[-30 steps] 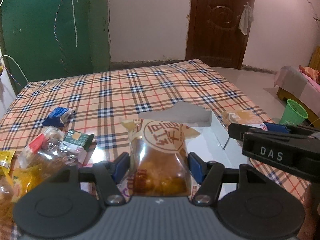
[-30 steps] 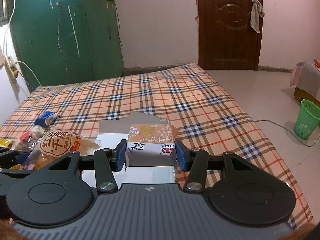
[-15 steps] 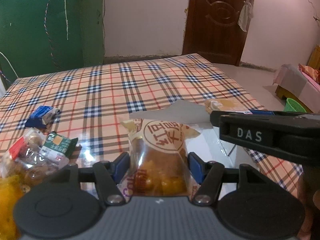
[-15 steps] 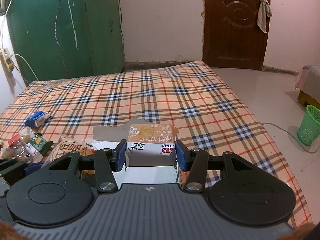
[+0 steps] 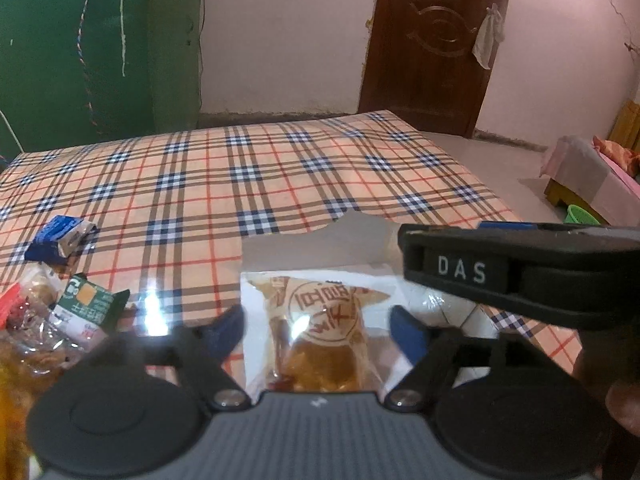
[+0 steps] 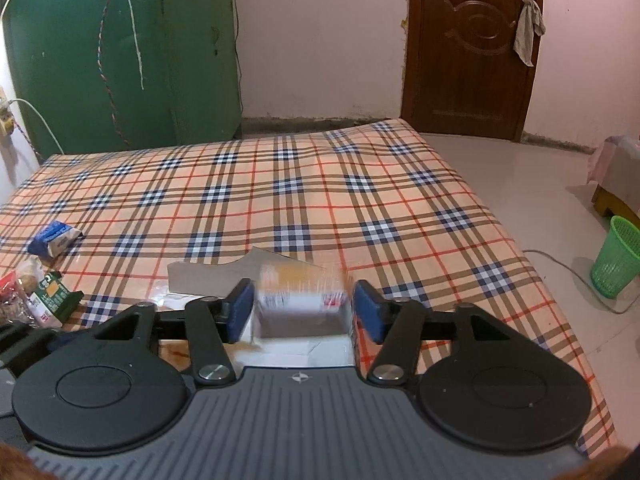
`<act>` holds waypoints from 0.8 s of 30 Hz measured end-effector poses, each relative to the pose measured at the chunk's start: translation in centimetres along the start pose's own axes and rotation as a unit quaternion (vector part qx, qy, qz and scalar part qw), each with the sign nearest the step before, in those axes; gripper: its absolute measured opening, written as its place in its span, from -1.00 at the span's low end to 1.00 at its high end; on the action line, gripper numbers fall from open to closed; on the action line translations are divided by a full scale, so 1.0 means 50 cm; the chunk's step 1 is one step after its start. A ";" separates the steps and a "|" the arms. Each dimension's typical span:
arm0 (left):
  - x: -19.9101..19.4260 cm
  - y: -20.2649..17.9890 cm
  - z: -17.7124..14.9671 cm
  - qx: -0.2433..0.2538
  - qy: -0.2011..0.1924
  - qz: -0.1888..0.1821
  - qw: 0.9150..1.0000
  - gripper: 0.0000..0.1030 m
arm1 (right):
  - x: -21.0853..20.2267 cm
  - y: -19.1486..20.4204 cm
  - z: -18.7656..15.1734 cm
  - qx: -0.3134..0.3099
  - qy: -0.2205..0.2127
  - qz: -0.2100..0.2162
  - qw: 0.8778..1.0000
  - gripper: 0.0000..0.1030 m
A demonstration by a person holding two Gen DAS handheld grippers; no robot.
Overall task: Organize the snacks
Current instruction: 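Lower the bun bag into the white box and open the left tool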
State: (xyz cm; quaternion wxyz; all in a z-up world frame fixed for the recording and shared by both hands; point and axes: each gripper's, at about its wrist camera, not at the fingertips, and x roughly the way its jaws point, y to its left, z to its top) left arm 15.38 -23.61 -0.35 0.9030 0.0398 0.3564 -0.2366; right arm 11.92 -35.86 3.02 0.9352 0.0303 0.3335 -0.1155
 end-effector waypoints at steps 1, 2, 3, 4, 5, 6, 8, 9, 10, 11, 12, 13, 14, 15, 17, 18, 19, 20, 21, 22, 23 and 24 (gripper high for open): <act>-0.004 0.000 0.000 0.002 -0.002 0.001 1.000 0.66 | -0.004 -0.001 -0.001 0.002 -0.002 0.001 1.000 0.55; -0.009 0.001 0.000 0.004 -0.003 0.004 1.000 0.66 | -0.009 -0.003 -0.002 0.004 -0.003 0.000 1.000 0.55; -0.014 0.001 -0.001 0.005 -0.003 0.008 1.000 0.66 | -0.014 -0.005 -0.003 0.005 -0.003 0.000 1.000 0.55; -0.019 0.002 -0.001 0.005 -0.003 0.012 1.000 0.67 | -0.024 -0.007 -0.004 0.008 -0.006 0.001 1.000 0.55; -0.027 0.003 -0.002 0.005 -0.004 0.018 1.000 0.70 | -0.035 -0.009 -0.005 0.011 -0.008 0.002 1.000 0.58; -0.035 0.005 -0.003 0.004 -0.004 0.024 1.000 0.76 | -0.047 -0.010 -0.006 0.014 -0.010 0.003 1.000 0.60; -0.051 0.010 -0.007 0.002 -0.003 0.040 0.999 0.77 | -0.071 -0.011 -0.009 0.015 -0.017 0.005 1.000 0.69; -0.061 0.014 -0.009 0.001 0.000 0.047 0.999 0.77 | -0.082 -0.010 -0.011 0.012 -0.019 0.004 1.000 0.70; -0.070 0.018 -0.012 -0.002 0.003 0.053 0.999 0.77 | -0.095 -0.008 -0.015 0.009 -0.022 -0.001 1.000 0.73; -0.080 0.022 -0.016 -0.004 0.005 0.060 0.998 0.77 | -0.106 -0.007 -0.018 0.009 -0.024 -0.005 1.000 0.75; -0.091 0.027 -0.021 -0.005 0.007 0.068 0.998 0.77 | -0.116 -0.007 -0.022 0.009 -0.024 -0.005 1.000 0.78; -0.100 0.031 -0.026 -0.007 0.009 0.075 0.997 0.77 | -0.126 -0.007 -0.025 0.011 -0.025 -0.005 1.000 0.85; -0.111 0.036 -0.031 -0.007 0.010 0.083 0.996 0.77 | -0.134 -0.006 -0.028 0.012 -0.026 -0.006 1.000 0.95; -0.118 0.040 -0.034 -0.007 0.012 0.087 0.996 0.77 | -0.142 -0.005 -0.032 0.012 -0.026 -0.006 1.000 0.98; -0.136 0.052 -0.043 -0.013 0.015 0.097 0.995 0.77 | -0.155 -0.002 -0.039 0.013 -0.026 -0.006 1.000 1.00; -0.145 0.059 -0.046 -0.018 0.017 0.101 0.995 0.77 | -0.160 0.000 -0.042 0.014 -0.025 -0.004 1.000 1.00; -0.154 0.066 -0.049 -0.023 0.017 0.101 0.994 0.77 | -0.167 0.003 -0.045 0.015 -0.023 -0.001 1.000 1.00; -0.165 0.073 -0.052 -0.026 0.016 0.103 0.994 0.77 | -0.172 0.007 -0.048 0.014 -0.023 0.001 1.000 1.00; -0.172 0.078 -0.054 -0.029 0.015 0.106 0.994 0.77 | -0.179 0.011 -0.052 0.012 -0.024 0.003 1.000 1.00; -0.181 0.083 -0.056 -0.031 0.013 0.109 0.994 0.77 | -0.184 0.016 -0.055 0.010 -0.025 0.005 1.000 1.00; -0.191 0.090 -0.059 -0.034 0.012 0.111 0.993 0.77 | -0.188 0.020 -0.057 0.009 -0.026 0.007 1.000 1.00; -0.199 0.093 -0.061 -0.036 0.012 0.113 0.993 0.77 | -0.192 0.025 -0.060 0.008 -0.027 0.009 1.000 1.00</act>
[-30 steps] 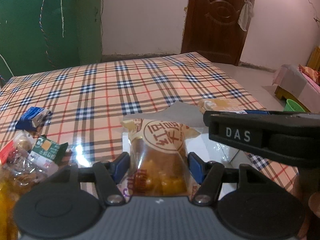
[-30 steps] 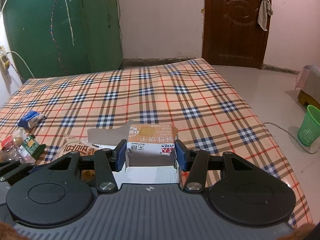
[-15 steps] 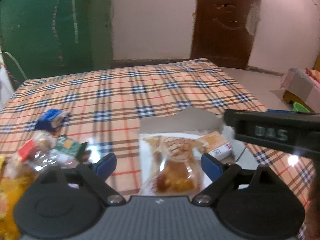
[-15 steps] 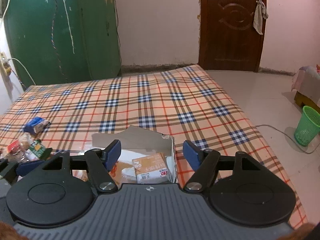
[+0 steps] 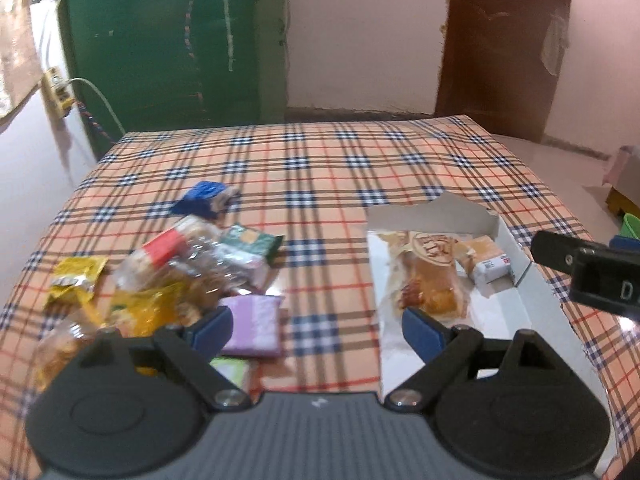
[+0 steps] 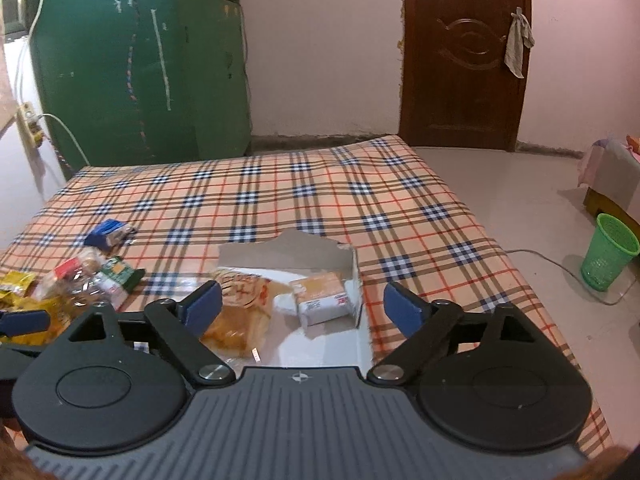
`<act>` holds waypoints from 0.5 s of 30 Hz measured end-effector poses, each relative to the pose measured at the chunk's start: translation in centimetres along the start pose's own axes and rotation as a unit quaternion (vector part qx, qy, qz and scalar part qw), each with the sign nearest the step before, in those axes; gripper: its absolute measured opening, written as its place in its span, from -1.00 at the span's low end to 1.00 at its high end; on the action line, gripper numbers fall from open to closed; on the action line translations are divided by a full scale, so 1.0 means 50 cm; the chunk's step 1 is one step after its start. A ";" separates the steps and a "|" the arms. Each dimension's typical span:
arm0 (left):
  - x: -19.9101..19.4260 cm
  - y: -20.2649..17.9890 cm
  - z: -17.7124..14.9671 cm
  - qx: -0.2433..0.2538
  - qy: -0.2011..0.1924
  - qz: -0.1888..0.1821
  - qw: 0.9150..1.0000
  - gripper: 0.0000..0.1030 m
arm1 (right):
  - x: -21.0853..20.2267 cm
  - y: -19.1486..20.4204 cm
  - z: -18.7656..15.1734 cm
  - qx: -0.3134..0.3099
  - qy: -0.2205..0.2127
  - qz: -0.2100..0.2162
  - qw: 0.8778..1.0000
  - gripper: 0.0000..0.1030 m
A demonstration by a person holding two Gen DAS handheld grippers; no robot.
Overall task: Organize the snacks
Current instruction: 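Lower the bun bag into the white box and open the left tool, then move both tools back over the snack pile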
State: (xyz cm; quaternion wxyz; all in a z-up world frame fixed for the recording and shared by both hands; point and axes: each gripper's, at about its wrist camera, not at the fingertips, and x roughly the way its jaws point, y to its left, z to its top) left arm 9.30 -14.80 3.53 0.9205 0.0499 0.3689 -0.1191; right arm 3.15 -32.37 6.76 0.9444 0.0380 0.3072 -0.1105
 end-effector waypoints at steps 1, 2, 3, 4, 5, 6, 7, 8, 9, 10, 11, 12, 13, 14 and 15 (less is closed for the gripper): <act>-0.006 0.006 -0.003 -0.002 0.000 0.003 1.000 0.77 | -0.005 0.004 -0.003 0.000 0.000 0.002 1.000 1.00; -0.012 0.012 -0.005 -0.005 -0.001 0.005 1.000 0.77 | -0.009 0.008 -0.006 0.000 0.000 0.005 1.000 1.00; -0.018 0.020 -0.008 -0.007 -0.002 0.007 1.000 0.77 | -0.009 0.012 -0.008 0.000 0.002 0.007 1.000 1.00; -0.023 0.026 -0.011 -0.009 -0.002 0.009 1.000 0.77 | -0.011 0.018 -0.010 -0.002 0.003 0.009 1.000 1.00; -0.028 0.030 -0.014 -0.010 -0.002 0.010 1.000 0.77 | -0.014 0.025 -0.014 -0.004 0.004 0.010 1.000 1.00; -0.033 0.036 -0.017 -0.013 -0.003 0.012 1.000 0.77 | -0.017 0.031 -0.017 -0.006 0.004 0.013 1.000 1.00; -0.038 0.042 -0.021 -0.015 -0.003 0.013 1.000 0.77 | -0.018 0.037 -0.019 -0.009 0.004 0.015 1.000 1.00; -0.041 0.048 -0.023 -0.018 -0.003 0.014 1.000 0.77 | -0.020 0.044 -0.021 -0.011 0.005 0.016 1.000 1.00; -0.044 0.053 -0.026 -0.021 -0.003 0.016 1.000 0.77 | -0.021 0.049 -0.024 -0.013 0.005 0.018 1.000 1.00; -0.046 0.057 -0.029 -0.022 -0.004 0.017 1.000 0.77 | -0.021 0.055 -0.027 -0.016 0.005 0.020 1.000 1.00; -0.048 0.061 -0.032 -0.023 -0.004 0.018 1.000 0.77 | -0.022 0.060 -0.029 -0.017 0.005 0.021 1.000 1.00; -0.050 0.065 -0.035 -0.024 -0.003 0.019 1.000 0.77 | -0.021 0.065 -0.031 -0.019 0.006 0.022 1.000 1.00; -0.052 0.068 -0.037 -0.025 -0.003 0.020 0.999 0.77 | -0.020 0.070 -0.033 -0.019 0.007 0.023 1.000 1.00; -0.053 0.071 -0.040 -0.027 -0.004 0.020 0.999 0.77 | -0.019 0.075 -0.036 -0.020 0.009 0.026 0.999 1.00; -0.055 0.075 -0.042 -0.029 -0.004 0.020 0.999 0.77 | -0.018 0.082 -0.038 -0.021 0.010 0.027 0.999 1.00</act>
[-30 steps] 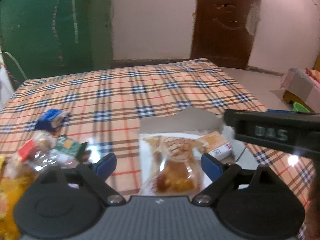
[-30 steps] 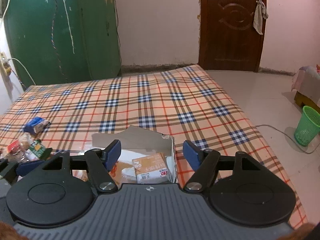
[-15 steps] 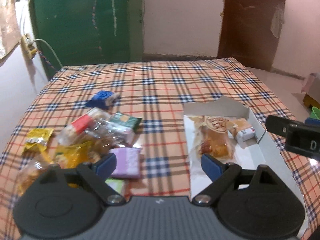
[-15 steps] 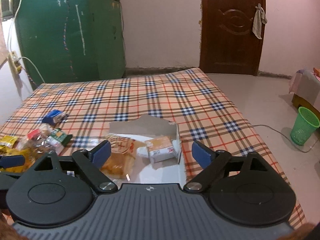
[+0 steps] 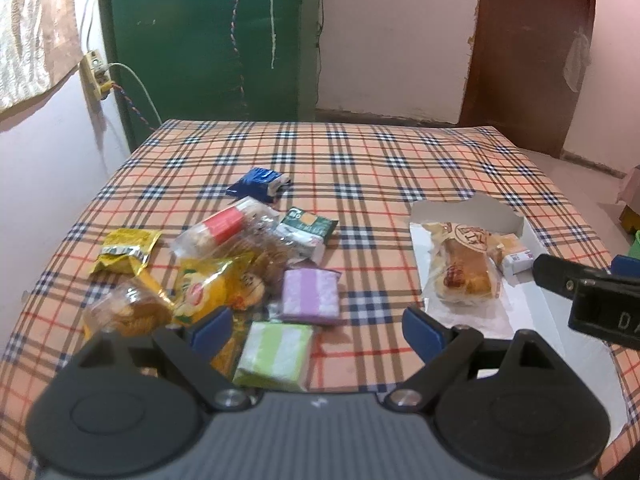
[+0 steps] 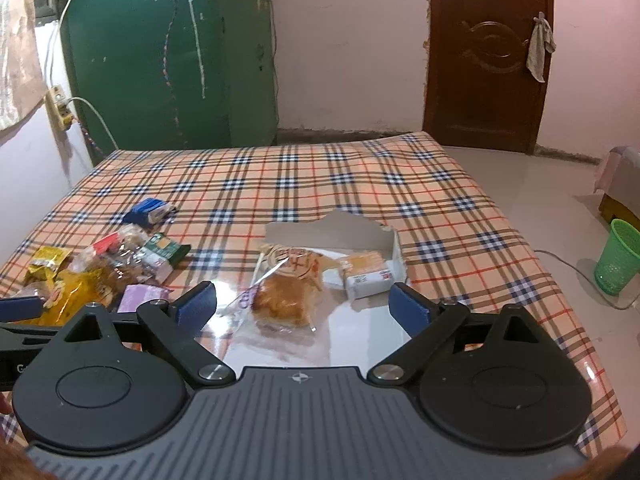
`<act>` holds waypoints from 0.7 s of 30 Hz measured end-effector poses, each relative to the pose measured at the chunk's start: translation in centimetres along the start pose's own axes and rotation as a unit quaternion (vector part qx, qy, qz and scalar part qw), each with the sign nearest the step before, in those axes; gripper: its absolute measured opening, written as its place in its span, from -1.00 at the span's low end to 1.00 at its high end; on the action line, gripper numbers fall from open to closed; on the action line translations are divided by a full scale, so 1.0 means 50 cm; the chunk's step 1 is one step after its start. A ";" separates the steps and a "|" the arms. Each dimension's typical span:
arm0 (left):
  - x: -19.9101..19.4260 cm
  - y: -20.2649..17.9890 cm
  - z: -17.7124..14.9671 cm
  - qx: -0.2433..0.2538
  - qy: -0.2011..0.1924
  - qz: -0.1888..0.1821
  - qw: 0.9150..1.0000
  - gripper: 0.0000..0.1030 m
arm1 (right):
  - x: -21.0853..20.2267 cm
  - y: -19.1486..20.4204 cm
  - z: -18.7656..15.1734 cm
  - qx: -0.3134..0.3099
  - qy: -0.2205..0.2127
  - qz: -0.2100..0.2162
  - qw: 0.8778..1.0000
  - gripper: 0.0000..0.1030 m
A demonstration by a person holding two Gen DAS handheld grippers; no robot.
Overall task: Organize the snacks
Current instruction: 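Move both tools back over the snack pile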
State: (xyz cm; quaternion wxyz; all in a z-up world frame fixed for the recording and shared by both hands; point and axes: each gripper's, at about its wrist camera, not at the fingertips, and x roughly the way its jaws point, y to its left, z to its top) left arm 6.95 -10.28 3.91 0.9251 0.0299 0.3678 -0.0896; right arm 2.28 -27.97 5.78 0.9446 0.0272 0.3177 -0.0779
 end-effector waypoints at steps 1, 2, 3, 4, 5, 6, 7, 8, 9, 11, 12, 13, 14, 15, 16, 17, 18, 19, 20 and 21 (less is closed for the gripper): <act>-0.001 0.004 -0.002 -0.002 0.000 0.000 1.000 0.77 | 0.001 0.005 -0.002 -0.002 0.000 0.001 1.000 1.00; -0.002 0.008 -0.003 -0.004 0.000 0.001 1.000 0.77 | 0.003 0.011 -0.004 -0.005 0.001 0.003 1.000 1.00; -0.003 0.013 -0.005 -0.004 -0.001 0.002 1.000 0.77 | 0.005 0.018 -0.006 -0.007 0.002 0.003 1.000 1.00; -0.005 0.017 -0.007 -0.005 -0.002 0.003 1.000 0.77 | 0.008 0.022 -0.007 -0.008 0.004 0.005 1.000 1.00; -0.005 0.021 -0.007 -0.006 -0.002 0.003 1.000 0.77 | 0.010 0.027 -0.009 -0.010 0.005 0.008 1.000 1.00; -0.006 0.025 -0.009 -0.008 -0.002 0.004 1.000 0.77 | 0.012 0.033 -0.012 -0.010 0.006 0.010 1.000 1.00; -0.007 0.030 -0.011 -0.010 -0.002 0.005 1.000 0.77 | 0.014 0.039 -0.014 -0.012 0.008 0.013 1.000 1.00; -0.008 0.033 -0.013 -0.011 -0.002 0.006 1.000 0.77 | 0.016 0.044 -0.016 -0.013 0.009 0.016 1.000 1.00; -0.009 0.038 -0.015 -0.011 -0.003 0.008 1.000 0.77 | 0.014 0.049 -0.019 -0.015 0.009 0.018 1.000 1.00; -0.010 0.047 -0.018 -0.013 -0.002 0.009 1.000 0.77 | 0.018 0.061 -0.022 -0.019 0.011 0.023 0.999 1.00; -0.011 0.052 -0.020 -0.015 -0.002 0.010 1.000 0.77 | 0.020 0.067 -0.024 -0.021 0.012 0.026 0.999 1.00; -0.011 0.056 -0.022 -0.016 -0.002 0.014 1.000 0.77 | 0.024 0.074 -0.026 -0.023 0.013 0.029 0.999 1.00; -0.011 0.062 -0.024 -0.019 -0.002 0.017 1.000 0.77 | 0.027 0.080 -0.027 -0.025 0.014 0.030 0.999 1.00; -0.010 0.067 -0.026 -0.021 -0.001 0.019 1.000 0.77 | 0.030 0.085 -0.028 -0.025 0.015 0.033 0.999 1.00; -0.010 0.072 -0.027 -0.024 0.000 0.020 0.999 0.77 | 0.030 0.092 -0.030 -0.026 0.015 0.036 0.999 1.00; -0.010 0.078 -0.029 -0.027 0.000 0.022 0.999 0.77 | 0.033 0.098 -0.031 -0.027 0.017 0.039 0.999 1.00; -0.010 0.083 -0.031 -0.029 0.000 0.023 0.999 0.77 | 0.036 0.103 -0.032 -0.028 0.018 0.042 0.999 1.00; -0.011 0.088 -0.032 -0.030 0.000 0.025 0.999 0.77 | 0.038 0.107 -0.033 -0.029 0.019 0.044 0.998 1.00; -0.011 0.093 -0.034 -0.032 0.000 0.027 0.999 0.77 | 0.039 0.109 -0.035 -0.030 0.019 0.047 0.998 1.00; -0.011 0.099 -0.035 -0.033 0.000 0.029 0.999 0.77 | 0.039 0.115 -0.036 -0.031 0.020 0.049 0.998 1.00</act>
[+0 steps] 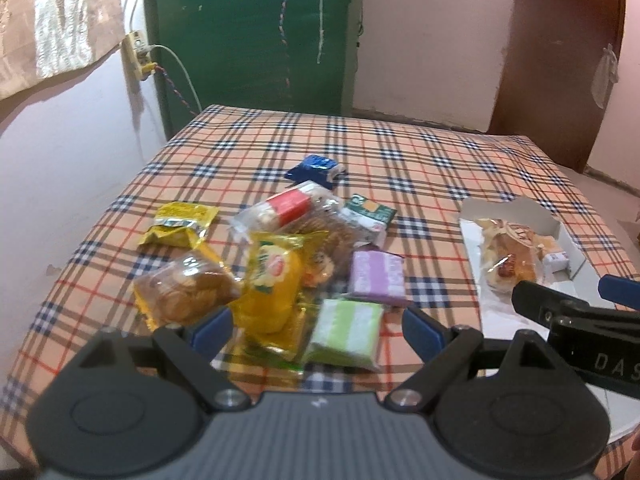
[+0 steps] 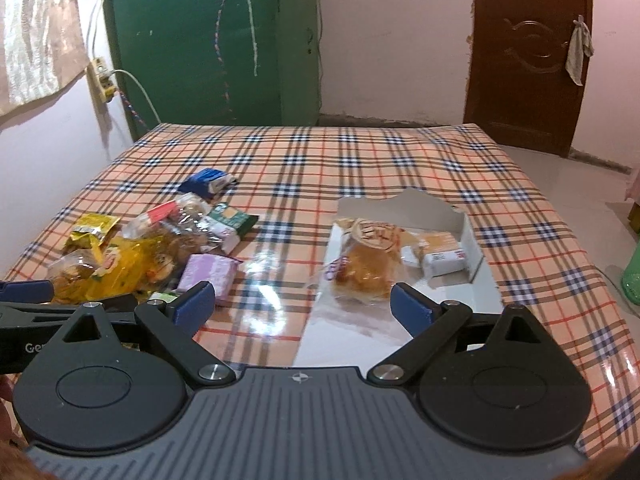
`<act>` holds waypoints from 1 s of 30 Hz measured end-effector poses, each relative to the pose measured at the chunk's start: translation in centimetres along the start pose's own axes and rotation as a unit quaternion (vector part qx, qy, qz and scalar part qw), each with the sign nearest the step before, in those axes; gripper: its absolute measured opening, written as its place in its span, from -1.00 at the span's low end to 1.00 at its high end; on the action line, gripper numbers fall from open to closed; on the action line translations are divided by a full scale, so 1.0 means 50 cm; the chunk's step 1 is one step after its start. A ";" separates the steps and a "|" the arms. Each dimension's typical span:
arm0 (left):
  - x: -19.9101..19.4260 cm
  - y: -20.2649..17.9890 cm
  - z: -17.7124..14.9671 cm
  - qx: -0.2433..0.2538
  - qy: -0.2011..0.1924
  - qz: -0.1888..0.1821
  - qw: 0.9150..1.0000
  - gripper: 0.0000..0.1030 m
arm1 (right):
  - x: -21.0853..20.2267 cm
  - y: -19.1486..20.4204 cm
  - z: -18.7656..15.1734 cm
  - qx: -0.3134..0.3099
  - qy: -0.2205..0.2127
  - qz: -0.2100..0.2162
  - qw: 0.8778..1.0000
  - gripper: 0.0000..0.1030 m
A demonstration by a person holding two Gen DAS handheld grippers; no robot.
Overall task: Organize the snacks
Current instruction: 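Move both tools back over the snack pile, then grasp the clear cookie bag with left tool while right tool grasps green-white cake packet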
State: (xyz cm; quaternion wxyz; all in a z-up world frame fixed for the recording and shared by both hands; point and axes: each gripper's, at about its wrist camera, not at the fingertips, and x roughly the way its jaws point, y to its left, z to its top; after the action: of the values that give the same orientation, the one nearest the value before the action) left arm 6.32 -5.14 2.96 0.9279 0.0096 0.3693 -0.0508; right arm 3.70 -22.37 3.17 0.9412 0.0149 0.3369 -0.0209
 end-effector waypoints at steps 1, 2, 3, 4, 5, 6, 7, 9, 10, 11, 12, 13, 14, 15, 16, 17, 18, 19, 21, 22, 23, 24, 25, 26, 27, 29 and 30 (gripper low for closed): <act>-0.001 0.005 -0.001 -0.001 0.000 0.001 1.000 0.77 | 0.003 0.006 -0.001 -0.002 0.001 0.002 1.000 1.00; -0.001 0.011 -0.003 -0.002 0.000 0.003 1.000 0.77 | 0.004 0.010 -0.002 -0.003 0.002 0.005 1.000 1.00; -0.001 0.017 -0.005 -0.004 0.000 0.004 1.000 0.77 | 0.007 0.015 -0.003 -0.004 0.003 0.008 1.000 1.00; -0.001 0.022 -0.007 -0.005 -0.001 0.006 1.000 0.76 | 0.010 0.020 -0.004 -0.005 0.005 0.011 1.000 1.00; -0.001 0.028 -0.009 -0.005 -0.001 0.007 1.000 0.76 | 0.013 0.026 -0.006 -0.005 0.006 0.013 1.000 1.00; -0.001 0.034 -0.012 -0.006 -0.001 0.008 1.000 0.76 | 0.015 0.030 -0.009 -0.006 0.006 0.016 1.000 1.00; 0.000 0.040 -0.014 -0.007 -0.002 0.009 1.000 0.76 | 0.018 0.034 -0.011 -0.006 0.007 0.018 1.000 1.00; 0.001 0.054 -0.022 -0.009 -0.003 0.009 1.000 0.76 | 0.023 0.045 -0.016 -0.007 0.010 0.024 1.000 1.00; 0.002 0.061 -0.026 -0.010 -0.001 0.007 1.000 0.76 | 0.026 0.051 -0.019 -0.009 0.012 0.028 0.999 1.00; 0.004 0.068 -0.029 -0.012 0.000 0.006 1.000 0.76 | 0.030 0.056 -0.021 -0.010 0.014 0.031 0.999 1.00; 0.006 0.074 -0.033 -0.013 -0.001 0.005 1.000 0.76 | 0.034 0.062 -0.024 -0.010 0.016 0.034 0.999 1.00; 0.008 0.079 -0.037 -0.012 -0.001 0.004 1.000 0.76 | 0.038 0.067 -0.027 -0.011 0.020 0.038 0.999 1.00; 0.009 0.085 -0.040 -0.011 -0.001 0.004 1.000 0.76 | 0.041 0.072 -0.029 -0.012 0.022 0.041 0.999 1.00; 0.010 0.090 -0.043 -0.009 -0.003 0.002 1.000 0.76 | 0.044 0.077 -0.032 -0.014 0.025 0.044 0.999 1.00; 0.011 0.096 -0.046 -0.006 -0.006 -0.002 1.000 0.77 | 0.046 0.081 -0.034 -0.016 0.027 0.047 0.998 1.00; 0.013 0.102 -0.048 -0.005 -0.010 -0.006 1.000 0.80 | 0.049 0.084 -0.036 -0.018 0.028 0.051 0.998 1.00; 0.015 0.109 -0.050 -0.002 -0.015 -0.008 1.000 0.85 | 0.050 0.086 -0.037 -0.020 0.029 0.053 0.998 1.00; 0.018 0.116 -0.051 0.004 -0.020 -0.006 1.000 0.88 | 0.050 0.087 -0.039 -0.022 0.029 0.055 0.998 1.00; 0.032 0.131 -0.049 0.028 -0.036 0.011 0.999 0.97 | 0.051 0.087 -0.040 -0.022 0.030 0.054 0.998 1.00; 0.041 0.139 -0.046 0.042 -0.042 0.022 0.998 0.97 | 0.052 0.084 -0.041 -0.018 0.031 0.055 0.998 1.00; 0.051 0.147 -0.042 0.057 -0.046 0.033 0.997 0.97 | 0.051 0.080 -0.041 -0.014 0.033 0.056 0.998 1.00; 0.062 0.157 -0.037 0.071 -0.050 0.044 0.995 0.97 | 0.052 0.077 -0.042 -0.010 0.034 0.056 0.998 1.00; 0.073 0.168 -0.032 0.084 -0.051 0.052 0.994 0.97 | 0.053 0.074 -0.042 -0.008 0.034 0.055 0.998 1.00; 0.089 0.180 -0.027 0.098 -0.049 0.061 0.992 0.97 | 0.053 0.074 -0.042 -0.007 0.034 0.053 0.998 1.00; 0.101 0.189 -0.022 0.107 -0.046 0.068 0.991 0.97 | 0.054 0.072 -0.042 -0.006 0.035 0.053 0.998 1.00; 0.127 0.209 -0.013 0.117 -0.041 0.071 0.990 0.97 | 0.055 0.071 -0.042 -0.001 0.036 0.052 0.998 1.00; 0.135 0.214 -0.009 0.120 -0.040 0.068 0.990 0.97 | 0.056 0.070 -0.043 0.001 0.037 0.053 0.998 1.00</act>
State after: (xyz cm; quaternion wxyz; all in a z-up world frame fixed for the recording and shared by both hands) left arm 11.99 4.96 -2.22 0.9354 0.1436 0.3216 -0.0319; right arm 4.70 -18.86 -0.22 0.9277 0.0342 0.3705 0.0292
